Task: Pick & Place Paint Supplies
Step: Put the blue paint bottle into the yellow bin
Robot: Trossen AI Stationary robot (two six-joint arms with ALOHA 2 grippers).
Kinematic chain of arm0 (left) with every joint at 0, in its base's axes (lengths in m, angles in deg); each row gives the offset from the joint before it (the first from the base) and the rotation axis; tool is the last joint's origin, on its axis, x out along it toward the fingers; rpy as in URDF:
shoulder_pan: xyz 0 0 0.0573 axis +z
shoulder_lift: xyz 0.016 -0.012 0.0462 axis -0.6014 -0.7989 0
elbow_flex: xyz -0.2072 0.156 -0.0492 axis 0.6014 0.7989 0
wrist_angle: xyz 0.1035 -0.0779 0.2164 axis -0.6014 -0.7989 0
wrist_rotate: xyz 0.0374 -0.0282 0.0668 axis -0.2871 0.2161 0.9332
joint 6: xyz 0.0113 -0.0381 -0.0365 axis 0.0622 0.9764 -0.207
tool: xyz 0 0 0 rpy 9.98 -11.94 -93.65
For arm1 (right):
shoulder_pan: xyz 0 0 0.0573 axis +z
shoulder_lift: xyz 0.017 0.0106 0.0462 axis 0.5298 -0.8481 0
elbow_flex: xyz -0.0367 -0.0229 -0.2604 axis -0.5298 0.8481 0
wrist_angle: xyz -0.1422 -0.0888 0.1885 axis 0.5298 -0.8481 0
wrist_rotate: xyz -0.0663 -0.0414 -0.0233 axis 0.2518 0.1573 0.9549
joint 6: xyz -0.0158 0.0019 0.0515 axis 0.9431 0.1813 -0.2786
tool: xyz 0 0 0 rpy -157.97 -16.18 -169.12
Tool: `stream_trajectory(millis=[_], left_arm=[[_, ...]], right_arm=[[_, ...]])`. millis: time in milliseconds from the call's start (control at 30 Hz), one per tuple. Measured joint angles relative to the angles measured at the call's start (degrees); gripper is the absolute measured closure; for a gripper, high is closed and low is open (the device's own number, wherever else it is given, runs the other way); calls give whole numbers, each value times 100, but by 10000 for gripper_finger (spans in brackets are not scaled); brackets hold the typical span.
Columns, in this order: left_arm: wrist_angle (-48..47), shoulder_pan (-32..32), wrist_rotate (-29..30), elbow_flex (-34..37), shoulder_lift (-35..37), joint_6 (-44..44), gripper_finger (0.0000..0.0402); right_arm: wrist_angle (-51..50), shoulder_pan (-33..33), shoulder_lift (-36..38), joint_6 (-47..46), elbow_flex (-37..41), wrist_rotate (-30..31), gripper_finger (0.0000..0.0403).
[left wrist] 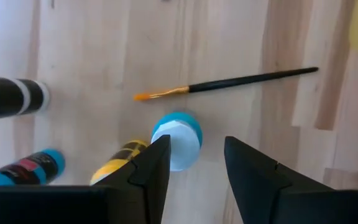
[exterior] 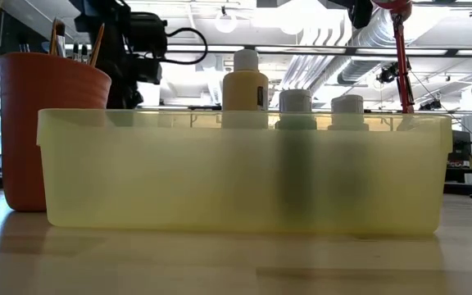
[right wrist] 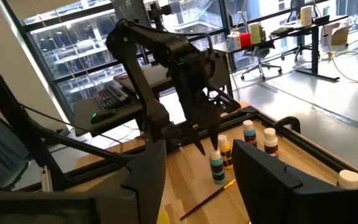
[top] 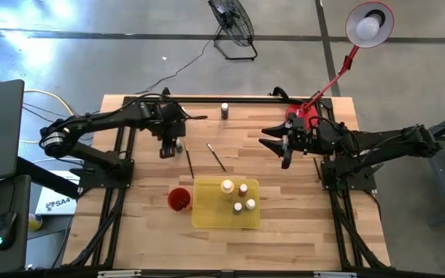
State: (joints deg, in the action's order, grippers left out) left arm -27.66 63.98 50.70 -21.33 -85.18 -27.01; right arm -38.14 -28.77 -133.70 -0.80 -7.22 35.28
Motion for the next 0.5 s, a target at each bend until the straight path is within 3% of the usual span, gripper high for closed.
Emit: stream_trajectory(millis=[133, 500], left_arm=[[81, 0, 315, 0, -10, -82, 252], [73, 0, 191, 0, -3, 220, 252]], right_arm=[[-4, 0, 0, 2, 2, 0, 229], [-11, 0, 0, 1, 2, 1, 229]])
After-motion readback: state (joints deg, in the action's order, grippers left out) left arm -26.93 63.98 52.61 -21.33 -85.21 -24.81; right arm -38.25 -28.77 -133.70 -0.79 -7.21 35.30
